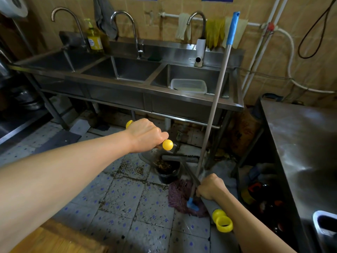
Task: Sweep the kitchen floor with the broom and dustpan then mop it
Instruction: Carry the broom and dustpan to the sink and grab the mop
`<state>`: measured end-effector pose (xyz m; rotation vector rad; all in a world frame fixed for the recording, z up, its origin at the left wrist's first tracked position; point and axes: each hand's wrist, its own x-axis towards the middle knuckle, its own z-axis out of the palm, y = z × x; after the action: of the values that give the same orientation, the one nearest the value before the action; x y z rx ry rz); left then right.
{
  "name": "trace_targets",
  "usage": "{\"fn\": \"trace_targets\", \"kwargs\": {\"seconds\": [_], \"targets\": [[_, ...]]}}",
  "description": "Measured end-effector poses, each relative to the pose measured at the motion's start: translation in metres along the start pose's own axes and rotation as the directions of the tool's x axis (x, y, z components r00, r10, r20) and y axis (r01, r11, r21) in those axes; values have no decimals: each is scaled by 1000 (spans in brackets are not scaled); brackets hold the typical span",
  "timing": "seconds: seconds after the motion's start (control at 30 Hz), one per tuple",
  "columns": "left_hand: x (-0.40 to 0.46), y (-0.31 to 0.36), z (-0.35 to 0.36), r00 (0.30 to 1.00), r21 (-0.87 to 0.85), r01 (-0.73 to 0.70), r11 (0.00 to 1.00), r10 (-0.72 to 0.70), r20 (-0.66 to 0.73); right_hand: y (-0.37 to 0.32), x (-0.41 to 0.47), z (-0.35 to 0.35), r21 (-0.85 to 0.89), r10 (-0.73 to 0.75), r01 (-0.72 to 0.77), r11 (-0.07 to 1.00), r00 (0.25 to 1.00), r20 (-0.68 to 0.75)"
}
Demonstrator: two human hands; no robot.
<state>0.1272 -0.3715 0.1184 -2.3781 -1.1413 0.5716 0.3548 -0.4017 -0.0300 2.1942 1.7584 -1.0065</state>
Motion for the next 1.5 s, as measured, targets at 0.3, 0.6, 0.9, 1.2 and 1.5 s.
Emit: {"fn": "trace_targets", "kwargs": {"seconds": [0.3, 0.6, 0.9, 1.2, 1.5], "targets": [[-13, -2, -1, 982, 42, -132, 990, 137, -133, -6, 4, -2, 97, 22, -19, 995, 999, -24], [-7, 10, -12, 998, 22, -63, 998, 63, 24, -5, -6, -1, 77, 1, 0, 997, 1000, -8], [0, 7, -23, 997, 53, -71, 996, 68, 47, -1, -1, -3, 19, 11, -11, 1000, 1000, 14], [10, 6, -27, 996, 78, -81, 994, 77, 54, -8, -4, -13, 32, -7, 8, 999, 1000, -18], [18, 9, -20, 999, 14, -40, 999, 40, 36, -13, -7, -11, 16, -63, 63, 998, 998, 30]]}}
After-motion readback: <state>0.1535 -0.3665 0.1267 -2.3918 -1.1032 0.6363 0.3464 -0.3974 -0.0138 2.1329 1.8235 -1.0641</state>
